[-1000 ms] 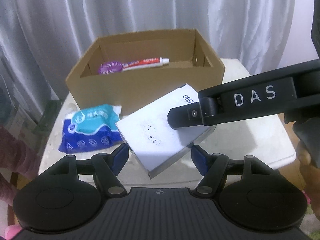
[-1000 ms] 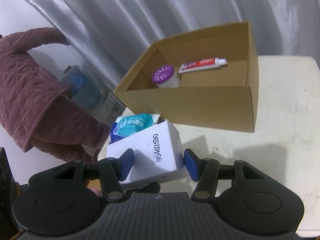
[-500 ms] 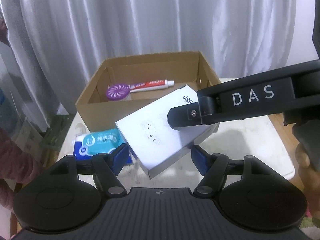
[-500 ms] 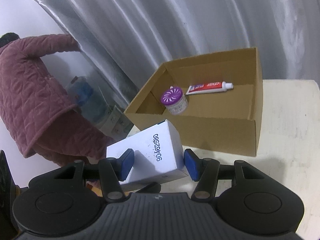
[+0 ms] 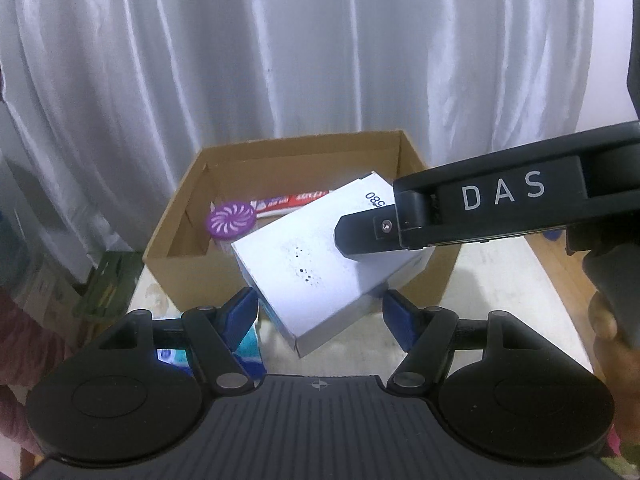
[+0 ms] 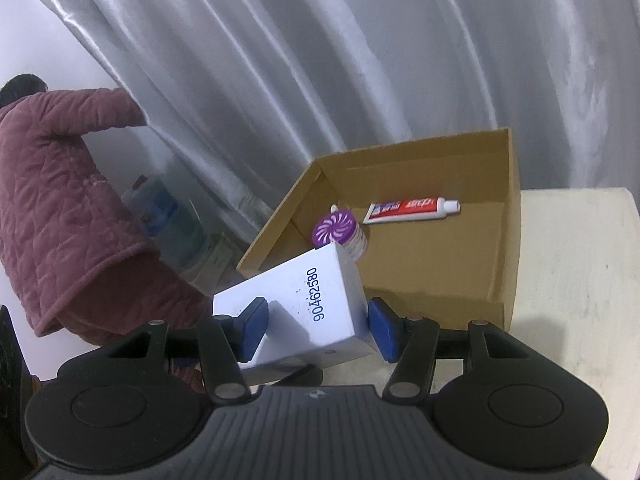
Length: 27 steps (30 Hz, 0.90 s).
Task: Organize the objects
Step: 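Carry the white carton with the right gripper over the cardboard box, then lower the white carton into the cardboard box beside the canister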
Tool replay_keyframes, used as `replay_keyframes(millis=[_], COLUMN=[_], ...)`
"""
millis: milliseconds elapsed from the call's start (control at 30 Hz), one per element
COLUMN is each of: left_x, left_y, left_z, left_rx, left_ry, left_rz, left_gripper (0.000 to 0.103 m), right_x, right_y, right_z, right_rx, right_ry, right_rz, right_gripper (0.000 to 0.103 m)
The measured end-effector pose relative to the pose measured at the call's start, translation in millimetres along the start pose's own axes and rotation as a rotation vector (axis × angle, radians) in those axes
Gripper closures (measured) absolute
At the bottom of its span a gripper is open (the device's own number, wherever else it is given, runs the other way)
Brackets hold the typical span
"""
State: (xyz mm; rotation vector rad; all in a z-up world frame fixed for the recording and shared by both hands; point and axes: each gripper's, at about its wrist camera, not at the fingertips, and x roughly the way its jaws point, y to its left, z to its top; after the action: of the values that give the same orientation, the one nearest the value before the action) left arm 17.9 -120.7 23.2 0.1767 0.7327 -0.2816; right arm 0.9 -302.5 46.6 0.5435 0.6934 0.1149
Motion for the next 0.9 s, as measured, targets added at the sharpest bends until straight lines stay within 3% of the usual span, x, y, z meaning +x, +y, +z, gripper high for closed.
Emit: replay_keyframes(millis=[233,400,633,900], left_x=[19,50,111,167], left_y=[9,23,45,68], left_z=[30,53,67,64], left_rx=[0.006,-0.015,-0.050,-0.092], left_ry=[-0.003,0.045,0.219,0.445], left_rz=[-0.003,-0.023,-0.064,-0.103], left_gripper=[0.034,0.034,0.034,0.034], right_x=[13,37,93,156], right_y=[2,-3,-24,-53], right_z=[33,59,85,86], right_rx=[-0.013,-0.020,0.012,0.108], right_ry=[-0.011,0.026,0.174,0.384], right_rz=[-0.011,-0.030,-0.052,-0.043], right_gripper=[0.044,0.044,0.044,0.044])
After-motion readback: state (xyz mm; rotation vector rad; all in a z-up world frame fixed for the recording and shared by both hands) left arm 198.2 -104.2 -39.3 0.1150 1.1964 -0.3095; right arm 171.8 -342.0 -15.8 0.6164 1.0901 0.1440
